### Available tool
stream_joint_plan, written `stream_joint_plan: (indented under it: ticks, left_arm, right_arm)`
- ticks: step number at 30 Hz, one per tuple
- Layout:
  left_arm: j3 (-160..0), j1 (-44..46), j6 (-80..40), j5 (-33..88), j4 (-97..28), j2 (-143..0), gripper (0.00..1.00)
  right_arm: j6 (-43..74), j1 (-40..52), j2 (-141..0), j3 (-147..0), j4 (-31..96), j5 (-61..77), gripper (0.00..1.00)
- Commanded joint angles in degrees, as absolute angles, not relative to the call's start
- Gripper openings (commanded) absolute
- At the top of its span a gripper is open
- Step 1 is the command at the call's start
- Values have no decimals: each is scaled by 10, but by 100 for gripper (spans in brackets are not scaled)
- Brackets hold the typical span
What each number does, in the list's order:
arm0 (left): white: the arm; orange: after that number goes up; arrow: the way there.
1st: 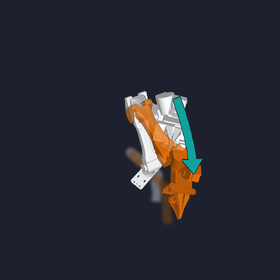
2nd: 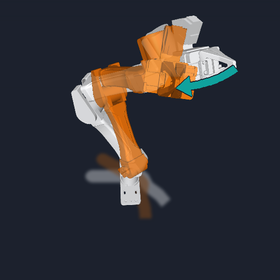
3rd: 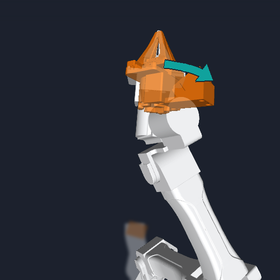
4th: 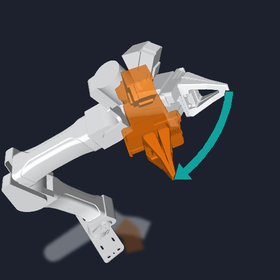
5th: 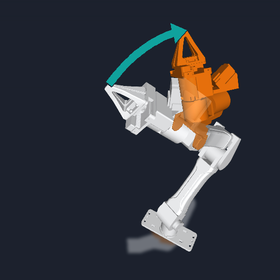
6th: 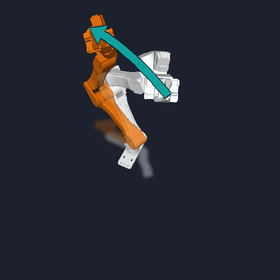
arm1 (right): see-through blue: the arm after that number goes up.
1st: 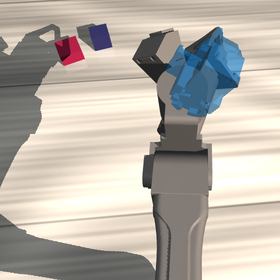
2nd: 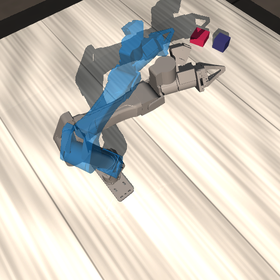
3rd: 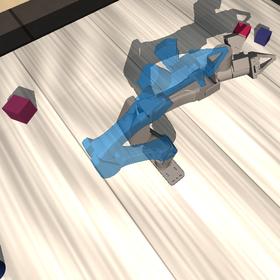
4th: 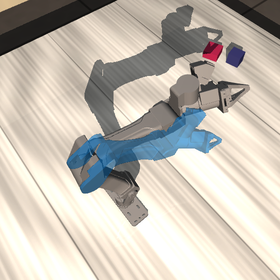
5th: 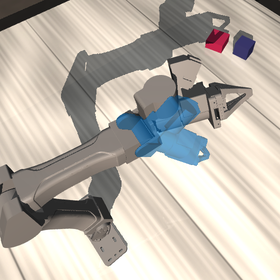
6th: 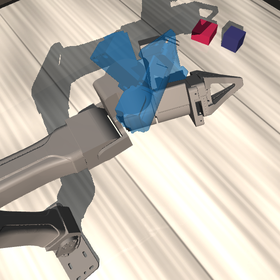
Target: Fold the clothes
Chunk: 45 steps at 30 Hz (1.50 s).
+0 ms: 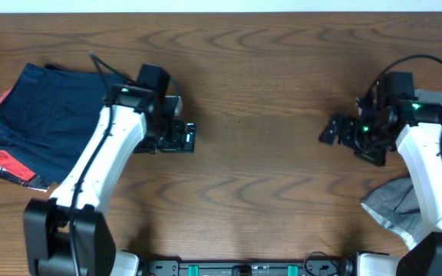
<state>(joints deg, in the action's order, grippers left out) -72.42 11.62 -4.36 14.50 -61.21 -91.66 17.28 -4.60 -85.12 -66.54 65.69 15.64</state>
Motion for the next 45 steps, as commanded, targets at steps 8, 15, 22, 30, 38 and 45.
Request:
stream_joint_plan:
  ticks: [8, 15, 22, 30, 38, 45]
  left_arm:
    - [-714, 101, -23, 109, -600, -634, 98]
    - [-659, 101, -20, 59, -572, -413, 98]
    - [-618, 101, -22, 59, -569, -268, 98]
    - [-618, 101, -22, 59, -568, -243, 98]
    - [-618, 101, -22, 59, -568, -243, 98]
    - [-618, 101, -22, 59, -568, -243, 98]
  right_arm:
    - [153, -63, -741, -663, 712, 90, 99]
    - [154, -61, -532, -623, 631, 69, 99]
    - [154, -58, -335, -548, 590, 28, 99]
    - [154, -58, -287, -522, 625, 28, 99]
    - [154, -58, -287, -522, 643, 32, 99]
    - [154, -58, -287, -522, 643, 32, 99]
